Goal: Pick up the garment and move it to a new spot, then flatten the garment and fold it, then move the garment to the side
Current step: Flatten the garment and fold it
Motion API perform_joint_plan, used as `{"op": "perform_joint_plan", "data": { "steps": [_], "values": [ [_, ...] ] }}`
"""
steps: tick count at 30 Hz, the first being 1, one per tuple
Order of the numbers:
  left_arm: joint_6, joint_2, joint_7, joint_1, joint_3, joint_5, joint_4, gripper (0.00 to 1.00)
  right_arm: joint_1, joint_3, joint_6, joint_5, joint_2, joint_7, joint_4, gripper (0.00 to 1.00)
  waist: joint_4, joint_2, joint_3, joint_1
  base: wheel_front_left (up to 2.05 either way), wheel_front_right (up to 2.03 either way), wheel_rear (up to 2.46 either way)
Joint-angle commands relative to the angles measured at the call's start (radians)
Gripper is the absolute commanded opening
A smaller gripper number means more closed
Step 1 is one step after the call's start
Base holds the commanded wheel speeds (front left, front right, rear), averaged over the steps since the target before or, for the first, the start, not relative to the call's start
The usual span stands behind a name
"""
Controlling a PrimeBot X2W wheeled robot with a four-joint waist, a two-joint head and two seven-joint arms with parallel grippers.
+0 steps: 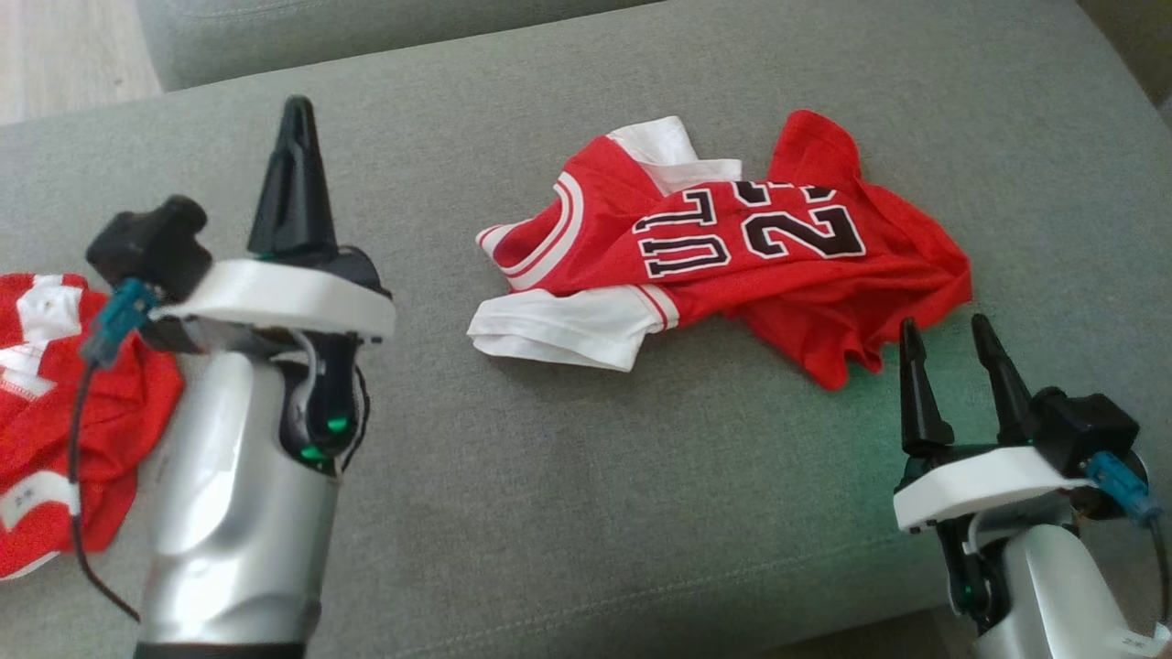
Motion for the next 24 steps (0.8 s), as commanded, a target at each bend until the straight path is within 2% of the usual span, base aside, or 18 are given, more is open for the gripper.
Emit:
{"op": "perform_joint_plan", "data": {
  "steps": [1, 6, 11, 15, 20, 23, 24],
  "values": [
    [-0.007, 0.013, -0.005, -0.012, 0.025, 0.011, -0.028, 0.0, -0.04, 0.026, 0.008, 0.004, -0.004, -0.013, -0.026, 1.0, 0.003, 0.0, -0.001, 0.0, 0.0, 0.0, 0.0],
    [-0.023, 0.01, -0.005, 0.057, 0.028, 0.068, -0.058, 0.0, -0.046, 0.041, 0.008, 0.017, -0.004, -0.028, -0.029, 1.0, 0.011, 0.0, 0.0, 0.0, 0.0, 0.0, 0.0],
    [-0.041, 0.009, -0.005, 0.169, 0.048, 0.121, -0.118, 0.0, -0.033, 0.032, 0.008, 0.008, -0.004, -0.04, -0.04, 1.0, 0.049, 0.0, -0.006, 0.0, 0.0, 0.0, 0.0],
    [-0.057, 0.008, -0.005, 0.262, 0.047, 0.12, -0.162, 0.0, -0.023, 0.019, 0.008, -0.005, -0.004, -0.04, -0.053, 1.0, 0.08, 0.0, -0.015, 0.0, 0.0, 0.0, 0.0],
    [-0.024, 0.007, -0.005, 0.363, 0.045, 0.084, -0.227, 0.0, -0.013, 0.041, 0.008, 0.006, -0.004, -0.042, -0.068, 1.0, 0.101, 0.0, -0.03, 0.0, 0.0, 0.0, 0.0],
    [0.001, 0.007, -0.005, 0.41, 0.004, 0.081, -0.242, 0.0, -0.003, 0.066, 0.008, 0.013, -0.004, -0.04, -0.07, 1.0, 0.114, 0.0, -0.036, 0.0, 0.0, 0.0, 0.0],
    [0.009, 0.007, -0.005, 0.414, -0.004, 0.085, -0.243, 0.38, -0.002, 0.07, 0.008, 0.014, -0.004, -0.039, -0.072, 1.0, 0.117, 0.0, -0.037, 0.0, 0.0, 0.0, 0.0]
  ]
}}
